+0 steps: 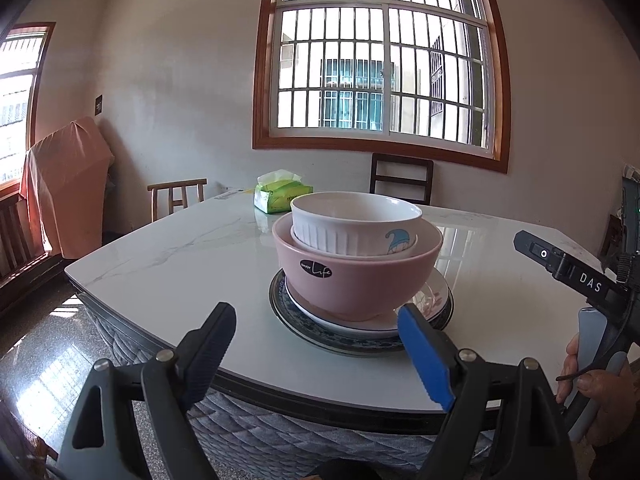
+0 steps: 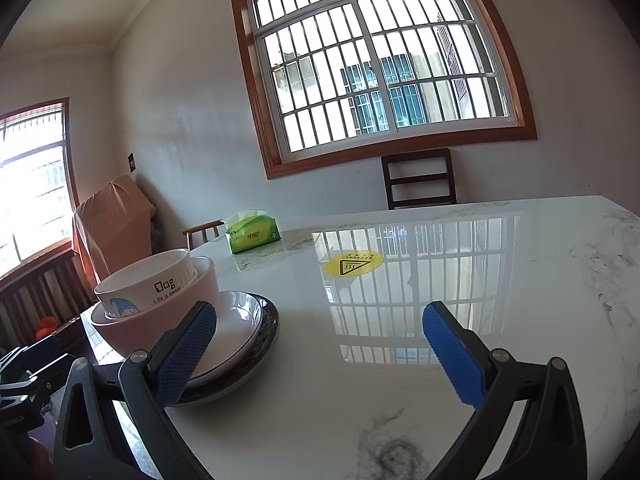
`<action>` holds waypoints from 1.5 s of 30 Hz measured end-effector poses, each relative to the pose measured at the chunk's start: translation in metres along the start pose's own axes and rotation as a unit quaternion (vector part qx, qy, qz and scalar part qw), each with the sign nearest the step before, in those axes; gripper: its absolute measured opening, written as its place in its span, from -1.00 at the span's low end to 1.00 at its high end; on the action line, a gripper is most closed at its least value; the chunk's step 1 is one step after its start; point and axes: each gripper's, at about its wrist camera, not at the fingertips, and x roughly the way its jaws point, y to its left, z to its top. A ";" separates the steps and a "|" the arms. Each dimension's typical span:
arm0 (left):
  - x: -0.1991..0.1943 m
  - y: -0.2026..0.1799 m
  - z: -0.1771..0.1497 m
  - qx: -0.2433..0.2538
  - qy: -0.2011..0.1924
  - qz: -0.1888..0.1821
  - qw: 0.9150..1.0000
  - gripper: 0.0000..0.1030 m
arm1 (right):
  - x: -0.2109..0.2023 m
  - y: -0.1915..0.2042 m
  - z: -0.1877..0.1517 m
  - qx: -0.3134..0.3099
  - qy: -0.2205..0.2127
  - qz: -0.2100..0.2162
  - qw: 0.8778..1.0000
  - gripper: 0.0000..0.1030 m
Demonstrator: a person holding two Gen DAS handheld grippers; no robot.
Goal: Organize plates and bowls
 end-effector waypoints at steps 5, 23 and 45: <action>0.008 -0.001 -0.002 0.003 0.018 0.005 1.000 0.65 | 0.000 0.000 0.000 0.000 0.000 0.001 1.000 1.00; 0.034 0.006 -0.007 0.006 0.059 0.021 0.998 0.65 | 0.000 -0.001 0.001 0.000 0.000 0.001 1.000 1.00; 0.038 0.007 -0.007 0.009 0.064 0.027 0.998 0.65 | -0.001 -0.001 0.000 0.000 0.001 0.001 1.000 1.00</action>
